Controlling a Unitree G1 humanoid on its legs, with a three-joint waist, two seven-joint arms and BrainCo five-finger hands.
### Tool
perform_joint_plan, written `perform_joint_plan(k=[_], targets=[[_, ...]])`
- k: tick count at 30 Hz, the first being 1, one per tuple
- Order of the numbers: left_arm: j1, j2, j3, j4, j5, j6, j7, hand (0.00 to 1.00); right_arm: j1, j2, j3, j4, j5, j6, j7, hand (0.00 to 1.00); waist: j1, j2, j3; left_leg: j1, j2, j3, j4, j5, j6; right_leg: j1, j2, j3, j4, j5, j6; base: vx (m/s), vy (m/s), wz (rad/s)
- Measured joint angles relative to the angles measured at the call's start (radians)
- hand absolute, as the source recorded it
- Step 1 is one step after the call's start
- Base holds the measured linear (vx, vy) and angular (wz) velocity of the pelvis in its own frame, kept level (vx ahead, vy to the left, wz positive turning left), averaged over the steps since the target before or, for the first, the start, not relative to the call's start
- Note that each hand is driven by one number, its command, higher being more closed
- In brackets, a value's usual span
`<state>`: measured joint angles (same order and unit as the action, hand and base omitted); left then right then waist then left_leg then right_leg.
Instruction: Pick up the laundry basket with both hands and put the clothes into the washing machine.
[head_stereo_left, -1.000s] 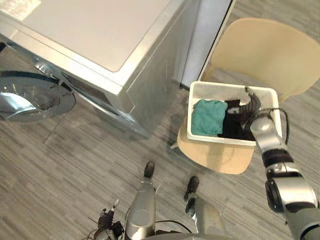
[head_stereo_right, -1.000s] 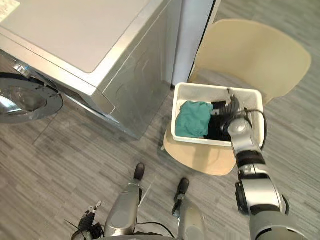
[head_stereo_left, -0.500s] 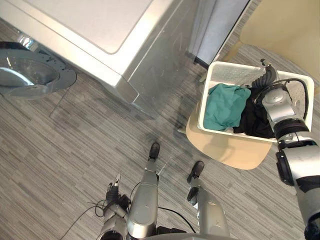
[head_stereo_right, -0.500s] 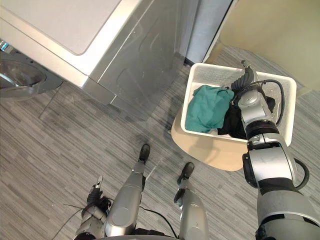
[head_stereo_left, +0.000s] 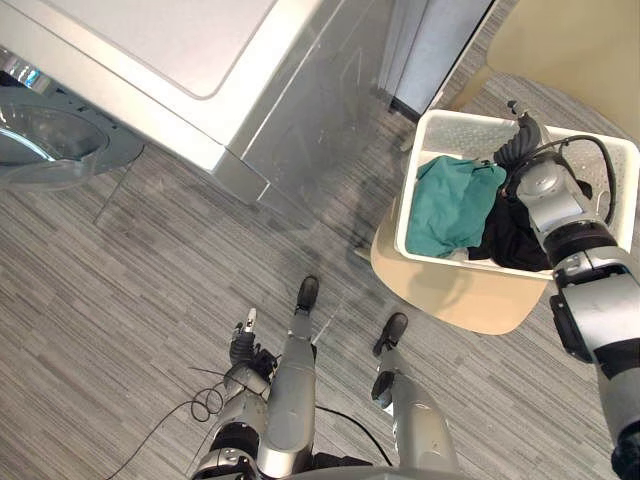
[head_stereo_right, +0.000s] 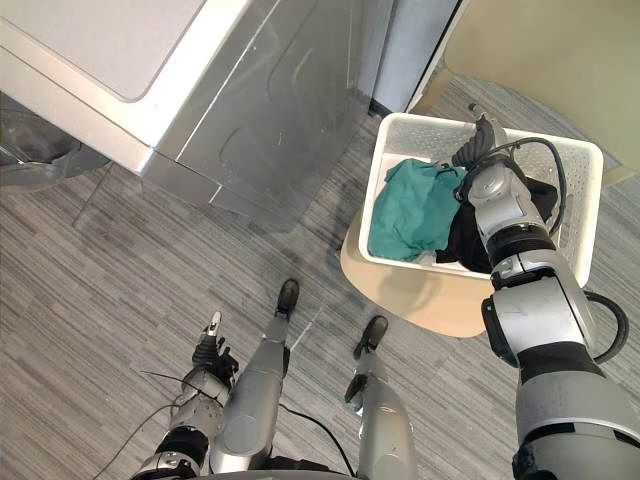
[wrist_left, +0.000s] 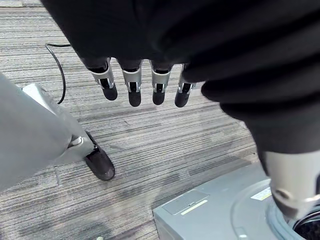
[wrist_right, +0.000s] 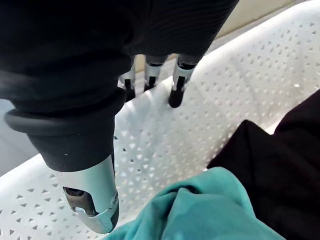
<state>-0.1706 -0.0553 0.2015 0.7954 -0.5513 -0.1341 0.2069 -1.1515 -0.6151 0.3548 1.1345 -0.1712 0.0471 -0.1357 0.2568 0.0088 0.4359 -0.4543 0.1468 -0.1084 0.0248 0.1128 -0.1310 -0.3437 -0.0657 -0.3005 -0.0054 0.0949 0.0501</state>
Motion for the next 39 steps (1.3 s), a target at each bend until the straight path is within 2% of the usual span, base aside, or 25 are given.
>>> perform_joint_plan(k=[4, 7, 14, 18, 19, 22, 26, 30, 34, 36, 39], targets=[[-0.011, 0.002, -0.001, 0.01, -0.006, 0.001, 0.011, 0.0, 0.0, 0.011, -0.003, 0.014, -0.011, 0.002, 0.0, 0.0, 0.01, -0.015, 0.008, -0.001, 0.008, -0.012, -0.029, 0.016, -0.004, -0.008, 0.009, -0.008, -0.003, 0.0, 0.0, 0.03, -0.019, 0.06], [-0.012, 0.002, -0.003, 0.019, -0.006, 0.007, 0.011, 0.0, 0.003, 0.021, -0.009, 0.026, -0.026, 0.007, -0.001, 0.0, 0.01, -0.016, 0.008, -0.001, 0.009, -0.026, -0.029, 0.016, -0.004, -0.001, 0.011, -0.021, -0.003, 0.0, 0.0, 0.03, 0.001, 0.1], [-0.028, 0.003, -0.003, 0.041, -0.008, 0.018, 0.014, 0.0, 0.022, 0.069, -0.171, 0.007, -0.034, 0.013, -0.026, 0.0, 0.007, -0.017, 0.008, 0.007, 0.01, -0.027, -0.029, 0.02, -0.005, 0.006, 0.013, -0.02, -0.003, 0.0, 0.0, 0.0, 0.007, 0.01], [-0.028, 0.014, -0.003, 0.043, -0.008, 0.019, 0.032, 0.0, 0.091, 0.143, -0.342, -0.135, -0.026, 0.044, -0.104, 0.0, -0.002, -0.02, 0.01, 0.017, 0.009, -0.021, -0.029, 0.021, -0.004, 0.008, 0.012, -0.004, -0.003, 0.003, -0.004, 0.0, 0.016, -0.07], [-0.027, 0.022, -0.002, 0.042, -0.008, 0.019, 0.045, 0.0, 0.112, 0.17, -0.394, -0.204, -0.027, 0.069, -0.145, 0.0, -0.021, -0.022, 0.011, 0.017, 0.009, -0.02, -0.029, 0.023, -0.002, 0.008, 0.012, -0.003, -0.003, 0.004, -0.005, 0.0, 0.0, 0.0], [-0.026, 0.03, 0.001, 0.039, -0.008, 0.019, 0.059, 0.0, 0.155, 0.178, -0.491, -0.343, -0.035, 0.098, -0.218, 0.0, -0.039, -0.024, 0.012, 0.018, 0.009, -0.015, -0.029, 0.024, 0.001, 0.008, 0.012, 0.002, -0.012, 0.015, -0.009, 0.0, 0.015, -0.06], [-0.024, 0.031, 0.007, 0.037, -0.008, 0.016, 0.061, 0.0, 0.188, 0.18, -0.571, -0.548, -0.048, 0.11, -0.314, 0.0, -0.073, -0.026, 0.013, 0.022, 0.008, 0.0, -0.031, 0.029, 0.004, 0.009, 0.012, 0.014, -0.023, 0.029, -0.008, 0.0, 0.016, -0.12], [-0.022, 0.028, 0.012, 0.034, -0.005, 0.017, 0.061, 0.0, 0.32, 0.24, -0.633, -0.777, -0.087, 0.108, -0.368, 0.0, -0.094, -0.037, 0.019, 0.057, 0.01, 0.015, -0.055, 0.037, 0.005, 0.025, 0.012, 0.03, -0.024, 0.03, -0.007, 0.01, 0.002, -0.1], [-0.007, 0.029, 0.041, 0.018, 0.009, 0.017, 0.059, 0.0, 0.478, 0.337, -0.624, -0.93, -0.143, 0.105, -0.386, 0.0, -0.112, -0.052, 0.027, 0.064, 0.01, 0.021, -0.06, 0.037, 0.005, 0.025, 0.012, 0.04, -0.024, 0.03, -0.007, 0.01, 0.007, -0.04], [-0.003, 0.029, 0.046, 0.019, 0.014, 0.02, 0.058, 0.0, 0.536, 0.357, -0.594, -0.953, -0.154, 0.095, -0.38, 0.0, -0.113, -0.058, 0.029, 0.065, 0.01, 0.027, -0.061, 0.037, 0.005, 0.025, 0.012, 0.042, -0.024, 0.03, -0.007, 0.01, 0.002, -0.02], [-0.002, 0.036, 0.046, 0.019, 0.015, 0.02, 0.056, 0.0, 0.62, 0.383, -0.495, -0.953, -0.156, 0.076, -0.311, 0.0, -0.116, -0.07, 0.036, 0.065, 0.008, 0.027, -0.061, 0.037, 0.005, 0.025, 0.012, 0.043, -0.024, 0.03, -0.007, 0.0, 0.0, 0.0]])
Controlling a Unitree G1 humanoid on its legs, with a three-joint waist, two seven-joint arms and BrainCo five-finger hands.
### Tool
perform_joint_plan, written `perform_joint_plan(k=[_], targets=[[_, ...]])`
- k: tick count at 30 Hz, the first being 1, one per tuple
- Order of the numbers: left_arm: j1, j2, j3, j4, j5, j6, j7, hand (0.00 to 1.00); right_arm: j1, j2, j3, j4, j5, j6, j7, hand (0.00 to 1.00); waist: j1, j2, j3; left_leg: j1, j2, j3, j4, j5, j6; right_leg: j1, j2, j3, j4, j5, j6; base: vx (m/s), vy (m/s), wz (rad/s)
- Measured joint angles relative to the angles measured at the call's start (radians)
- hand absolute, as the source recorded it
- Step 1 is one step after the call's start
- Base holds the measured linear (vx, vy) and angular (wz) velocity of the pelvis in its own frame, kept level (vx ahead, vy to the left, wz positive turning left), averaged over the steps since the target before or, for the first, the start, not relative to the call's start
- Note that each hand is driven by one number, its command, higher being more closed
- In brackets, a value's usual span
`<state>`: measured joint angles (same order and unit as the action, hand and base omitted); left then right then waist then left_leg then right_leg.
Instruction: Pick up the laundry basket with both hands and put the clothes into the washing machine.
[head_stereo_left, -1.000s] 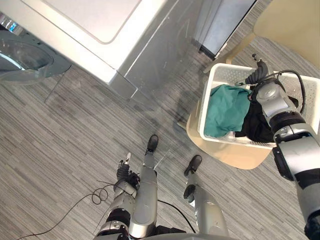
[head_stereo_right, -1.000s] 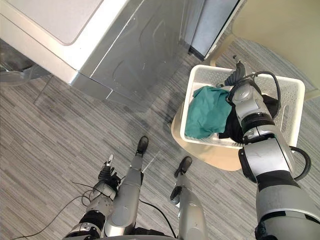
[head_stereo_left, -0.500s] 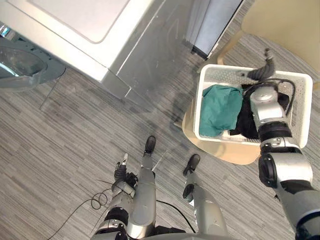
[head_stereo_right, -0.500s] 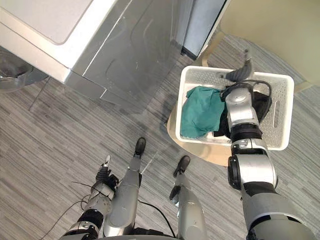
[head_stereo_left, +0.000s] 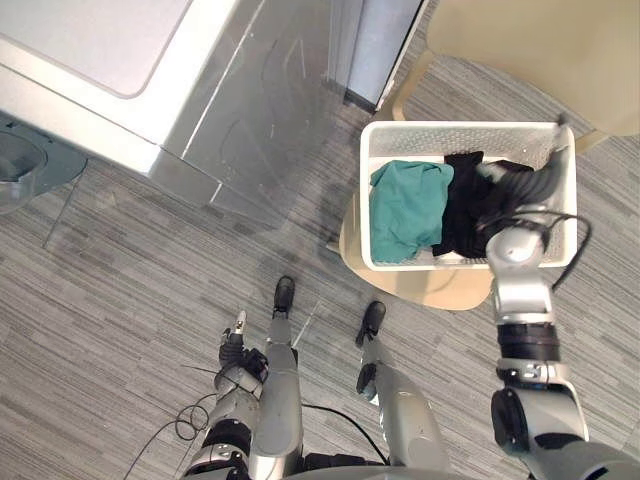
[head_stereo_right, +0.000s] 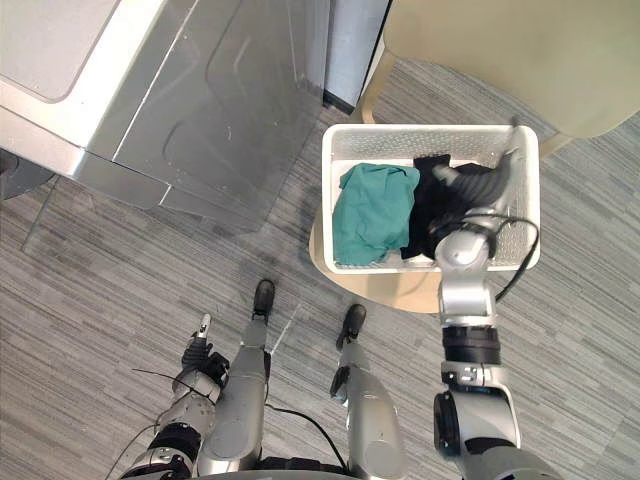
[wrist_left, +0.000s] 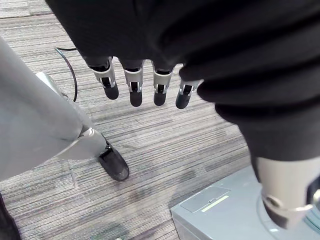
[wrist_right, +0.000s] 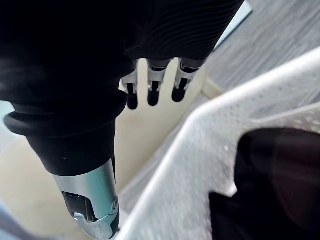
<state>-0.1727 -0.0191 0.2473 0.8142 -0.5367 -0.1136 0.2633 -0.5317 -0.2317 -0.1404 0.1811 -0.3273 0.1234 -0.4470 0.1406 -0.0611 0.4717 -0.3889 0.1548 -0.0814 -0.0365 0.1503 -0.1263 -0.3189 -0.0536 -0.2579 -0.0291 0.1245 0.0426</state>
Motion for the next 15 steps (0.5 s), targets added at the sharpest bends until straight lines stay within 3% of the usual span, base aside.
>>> perform_joint_plan(k=[4, 8, 13, 15], targets=[[0.0, 0.005, -0.001, 0.001, 0.0, 0.0, -0.002, 0.0, 0.034, 0.047, 0.087, 0.099, -0.021, -0.023, 0.101, 0.0, 0.0, -0.004, 0.002, -0.001, -0.007, -0.012, -0.001, 0.0, 0.0, 0.001, -0.002, -0.013, 0.001, 0.0, 0.0, 0.01, 0.005, 0.03], [0.0, 0.013, -0.002, 0.003, 0.0, -0.001, -0.002, 0.0, -0.002, 0.071, 0.102, 0.288, -0.027, -0.029, 0.143, 0.0, -0.001, -0.004, 0.002, -0.003, -0.012, -0.034, -0.021, 0.016, 0.003, 0.001, -0.005, -0.026, 0.001, -0.001, 0.001, 0.01, 0.007, 0.14], [0.0, 0.026, -0.012, 0.016, -0.001, -0.004, -0.001, 0.0, -0.229, 0.011, 0.073, 0.649, -0.002, -0.015, 0.149, 0.0, 0.013, -0.001, 0.003, -0.005, -0.017, -0.052, -0.054, 0.035, 0.001, -0.005, -0.013, -0.043, 0.001, 0.0, 0.002, -0.01, 0.019, 0.13], [0.0, 0.032, -0.014, 0.02, -0.012, -0.01, 0.0, 0.0, -0.351, -0.064, 0.057, 0.806, 0.004, -0.004, 0.148, 0.0, 0.037, 0.003, 0.006, -0.02, -0.019, -0.055, -0.055, 0.041, 0.006, -0.02, -0.018, -0.044, 0.004, 0.001, 0.004, -0.01, 0.021, 0.05]])
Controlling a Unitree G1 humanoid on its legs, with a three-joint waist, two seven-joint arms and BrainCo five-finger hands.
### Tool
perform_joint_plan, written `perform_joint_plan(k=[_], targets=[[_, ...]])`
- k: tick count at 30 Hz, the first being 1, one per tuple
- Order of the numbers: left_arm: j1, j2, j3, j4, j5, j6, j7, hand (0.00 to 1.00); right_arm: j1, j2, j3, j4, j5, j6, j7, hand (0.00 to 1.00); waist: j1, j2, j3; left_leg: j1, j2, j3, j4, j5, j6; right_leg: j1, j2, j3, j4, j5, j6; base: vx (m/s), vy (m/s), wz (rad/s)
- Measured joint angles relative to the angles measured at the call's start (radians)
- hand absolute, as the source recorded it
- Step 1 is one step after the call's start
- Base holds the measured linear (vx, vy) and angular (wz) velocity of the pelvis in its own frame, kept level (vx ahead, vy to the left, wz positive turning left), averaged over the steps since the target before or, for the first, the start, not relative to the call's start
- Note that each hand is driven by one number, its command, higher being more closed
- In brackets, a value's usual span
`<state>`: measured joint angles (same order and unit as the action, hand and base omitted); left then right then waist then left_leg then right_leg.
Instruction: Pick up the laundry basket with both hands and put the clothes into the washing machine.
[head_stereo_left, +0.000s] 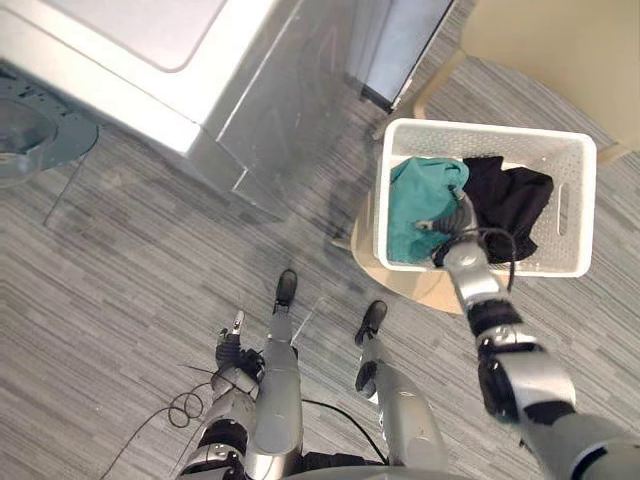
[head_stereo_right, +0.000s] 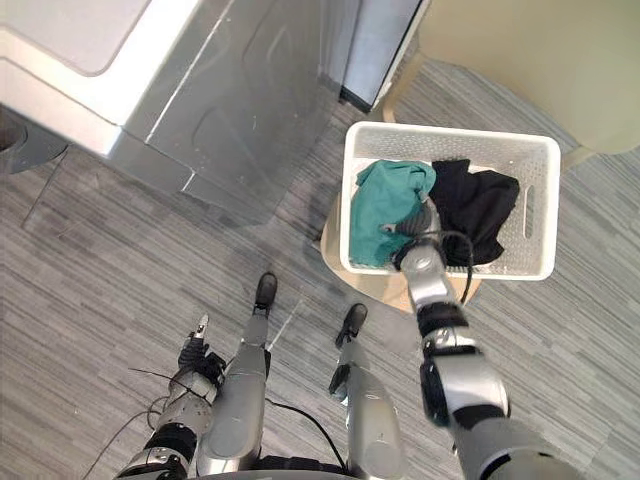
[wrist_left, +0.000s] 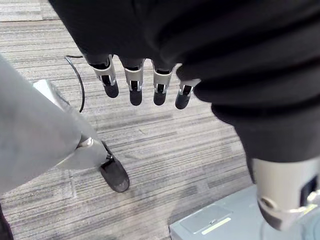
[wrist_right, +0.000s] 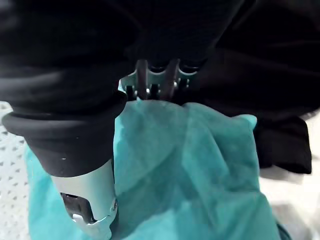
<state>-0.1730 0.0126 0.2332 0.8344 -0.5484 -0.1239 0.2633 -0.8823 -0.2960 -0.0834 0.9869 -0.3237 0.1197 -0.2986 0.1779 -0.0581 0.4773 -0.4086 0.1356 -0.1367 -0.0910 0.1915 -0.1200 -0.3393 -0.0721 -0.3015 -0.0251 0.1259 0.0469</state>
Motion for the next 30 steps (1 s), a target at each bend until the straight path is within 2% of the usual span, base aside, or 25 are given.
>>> perform_joint_plan(k=[4, 9, 10, 16, 21, 26, 30], targets=[[-0.004, -0.006, -0.005, 0.001, -0.035, -0.013, 0.001, 0.0, -0.11, -0.094, 0.001, 0.134, 0.0, 0.014, 0.012, 0.0, 0.02, 0.022, 0.013, -0.022, -0.013, -0.012, 0.0, 0.004, 0.003, -0.013, -0.005, -0.014, 0.0, 0.0, 0.001, 0.0, 0.02, 0.09], [-0.008, -0.019, -0.013, -0.021, -0.077, -0.02, 0.001, 0.0, -0.148, -0.111, 0.017, 0.214, 0.0, 0.014, 0.018, 0.0, 0.032, 0.033, 0.019, -0.04, -0.014, -0.024, 0.0, 0.01, 0.003, -0.025, -0.005, -0.026, -0.003, -0.001, 0.003, 0.03, -0.001, 0.05], [-0.009, -0.022, -0.035, -0.037, -0.08, -0.02, 0.0, 0.0, -0.159, -0.125, 0.052, 0.227, 0.0, 0.015, 0.019, 1.0, 0.037, 0.034, 0.019, -0.05, -0.014, -0.024, 0.0, 0.01, 0.003, -0.034, -0.005, -0.025, -0.002, -0.001, 0.003, 0.0, 0.0, 0.0], [-0.02, -0.067, -0.075, -0.12, -0.09, -0.034, -0.002, 0.0, -0.172, -0.166, 0.155, 0.247, 0.001, 0.023, 0.021, 1.0, 0.057, 0.046, 0.021, -0.061, -0.012, -0.023, 0.0, 0.011, 0.003, -0.043, -0.003, -0.028, -0.002, -0.002, 0.003, 0.0, 0.0, 0.0], [-0.021, -0.088, -0.088, -0.164, -0.09, -0.038, -0.001, 0.0, -0.159, -0.146, 0.163, 0.241, 0.002, 0.025, 0.02, 1.0, 0.059, 0.046, 0.021, -0.054, -0.01, -0.004, 0.002, 0.011, 0.002, -0.041, -0.004, -0.022, 0.001, -0.002, 0.003, 0.01, 0.01, -0.03], [-0.021, -0.088, -0.088, -0.166, -0.089, -0.037, 0.0, 0.0, -0.104, -0.104, 0.099, 0.173, 0.023, 0.027, 0.019, 1.0, 0.057, 0.047, 0.02, -0.006, -0.004, 0.013, 0.003, 0.011, 0.002, -0.005, -0.005, 0.001, 0.001, -0.002, 0.003, 0.03, 0.005, -0.1], [-0.005, -0.076, -0.107, -0.187, -0.084, -0.037, 0.0, 0.0, -0.039, -0.091, -0.015, 0.107, 0.05, 0.039, 0.013, 1.0, 0.052, 0.057, 0.015, 0.046, -0.002, 0.019, 0.001, 0.01, 0.003, 0.042, -0.004, 0.005, 0.002, -0.002, 0.002, 0.0, 0.001, -0.01]])
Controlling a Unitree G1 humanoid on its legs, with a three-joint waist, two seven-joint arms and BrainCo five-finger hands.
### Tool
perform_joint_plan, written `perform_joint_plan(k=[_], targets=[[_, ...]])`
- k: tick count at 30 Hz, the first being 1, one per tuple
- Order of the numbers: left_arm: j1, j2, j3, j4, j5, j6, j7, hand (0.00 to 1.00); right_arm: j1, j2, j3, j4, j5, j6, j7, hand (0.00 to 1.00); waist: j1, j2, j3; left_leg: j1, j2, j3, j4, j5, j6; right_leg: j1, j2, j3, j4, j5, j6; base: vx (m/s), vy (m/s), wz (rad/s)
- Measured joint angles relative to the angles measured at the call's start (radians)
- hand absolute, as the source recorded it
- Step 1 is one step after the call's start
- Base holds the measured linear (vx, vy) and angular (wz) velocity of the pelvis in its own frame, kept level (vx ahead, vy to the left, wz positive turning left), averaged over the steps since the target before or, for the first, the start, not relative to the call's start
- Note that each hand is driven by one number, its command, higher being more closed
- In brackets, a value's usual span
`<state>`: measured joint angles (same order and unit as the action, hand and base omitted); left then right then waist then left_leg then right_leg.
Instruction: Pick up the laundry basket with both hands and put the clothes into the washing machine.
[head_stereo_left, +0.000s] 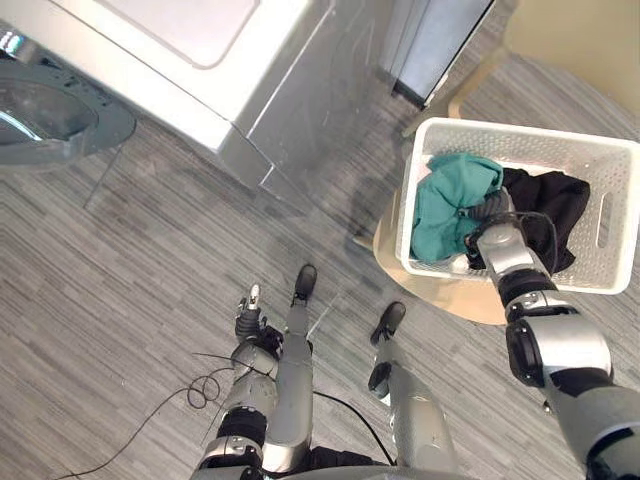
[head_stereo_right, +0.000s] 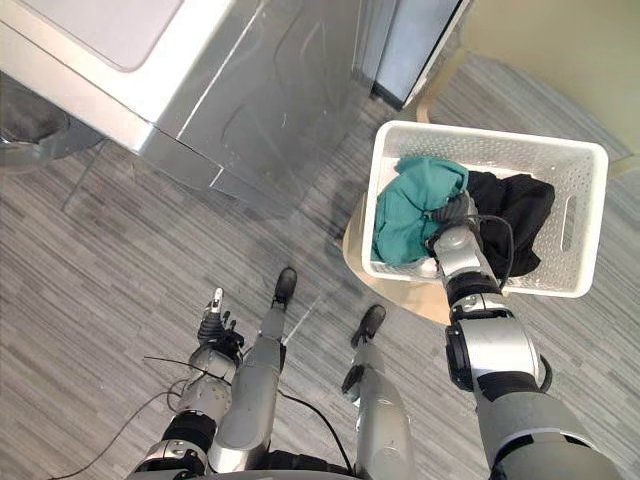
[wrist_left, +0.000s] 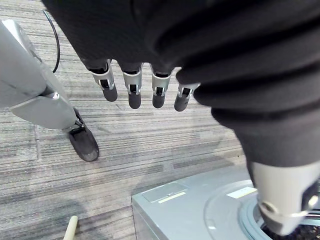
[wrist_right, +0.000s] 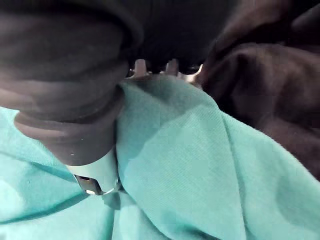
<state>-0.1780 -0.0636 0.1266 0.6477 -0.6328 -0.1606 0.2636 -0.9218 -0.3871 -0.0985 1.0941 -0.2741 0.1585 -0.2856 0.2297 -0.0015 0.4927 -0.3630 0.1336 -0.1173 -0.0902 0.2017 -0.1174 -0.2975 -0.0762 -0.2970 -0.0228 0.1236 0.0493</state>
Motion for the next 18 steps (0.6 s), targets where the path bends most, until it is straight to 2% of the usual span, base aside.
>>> perform_joint_plan(k=[1, 4, 5, 9, 11, 12, 14, 16, 18], targets=[[0.021, 0.004, -0.011, -0.024, 0.018, 0.001, 0.0, 0.0, 0.03, 0.0, -0.04, -0.046, 0.009, 0.001, -0.008, 1.0, -0.003, 0.001, 0.0, 0.022, -0.001, 0.002, -0.001, 0.0, 0.0, 0.02, -0.001, 0.001, 0.001, 0.0, 0.0, -0.02, 0.014, 0.03], [0.103, 0.023, -0.03, -0.119, 0.079, 0.004, 0.001, 0.0, 0.095, -0.002, -0.106, -0.174, 0.011, 0.004, -0.036, 1.0, -0.037, 0.002, -0.009, 0.078, -0.01, 0.004, -0.002, -0.004, 0.004, 0.074, -0.006, 0.001, 0.007, -0.007, 0.006, -0.02, 0.026, 0.05], [0.139, 0.034, -0.041, -0.151, 0.113, 0.004, 0.0, 0.0, 0.119, -0.002, -0.125, -0.23, 0.011, 0.003, -0.051, 1.0, -0.052, 0.003, -0.027, 0.088, -0.012, 0.012, -0.002, -0.007, 0.007, 0.082, -0.009, 0.003, 0.01, -0.014, 0.016, -0.03, 0.044, -0.02], [0.238, 0.042, -0.043, -0.282, 0.188, 0.012, -0.001, 0.0, 0.277, 0.02, -0.199, -0.445, 0.013, 0.004, -0.094, 1.0, -0.058, 0.004, -0.132, 0.128, -0.013, 0.034, -0.003, -0.03, 0.015, 0.113, -0.016, 0.022, 0.008, -0.019, 0.023, 0.02, 0.02, -0.1], [0.263, 0.046, -0.03, -0.335, 0.211, 0.014, -0.001, 0.0, 0.333, 0.044, -0.217, -0.518, 0.011, 0.004, -0.108, 1.0, -0.061, 0.003, -0.162, 0.147, -0.014, 0.037, -0.003, -0.036, 0.017, 0.134, -0.017, 0.023, 0.003, -0.022, 0.025, 0.05, 0.0, -0.02], [0.29, 0.047, 0.008, -0.407, 0.235, 0.018, 0.001, 0.0, 0.403, 0.081, -0.229, -0.603, 0.006, 0.004, -0.12, 1.0, -0.069, 0.002, -0.21, 0.16, -0.014, 0.039, -0.004, -0.043, 0.018, 0.147, -0.017, 0.023, 0.0, -0.029, 0.028, 0.07, -0.001, 0.02], [0.31, 0.047, 0.072, -0.483, 0.26, 0.02, 0.005, 0.0, 0.467, 0.128, -0.231, -0.693, 0.005, 0.003, -0.124, 1.0, -0.082, 0.003, -0.243, 0.181, -0.019, 0.04, -0.004, -0.049, 0.018, 0.17, -0.016, 0.02, 0.0, -0.037, 0.027, 0.07, 0.004, 0.0], [0.323, 0.048, 0.17, -0.606, 0.337, 0.02, 0.031, 0.0, 0.541, 0.19, -0.245, -0.791, 0.0, -0.001, -0.123, 1.0, -0.093, 0.005, -0.282, 0.22, -0.017, 0.052, -0.005, -0.061, 0.017, 0.201, -0.015, 0.024, 0.0, -0.045, 0.024, 0.07, 0.0, -0.09], [0.332, 0.051, 0.204, -0.72, 0.387, 0.02, 0.046, 0.0, 0.573, 0.209, -0.245, -0.841, -0.005, -0.003, -0.119, 1.0, -0.104, 0.006, -0.305, 0.242, -0.017, 0.055, -0.005, -0.064, 0.017, 0.223, -0.015, 0.025, -0.001, -0.048, 0.022, 0.06, -0.008, -0.05]])
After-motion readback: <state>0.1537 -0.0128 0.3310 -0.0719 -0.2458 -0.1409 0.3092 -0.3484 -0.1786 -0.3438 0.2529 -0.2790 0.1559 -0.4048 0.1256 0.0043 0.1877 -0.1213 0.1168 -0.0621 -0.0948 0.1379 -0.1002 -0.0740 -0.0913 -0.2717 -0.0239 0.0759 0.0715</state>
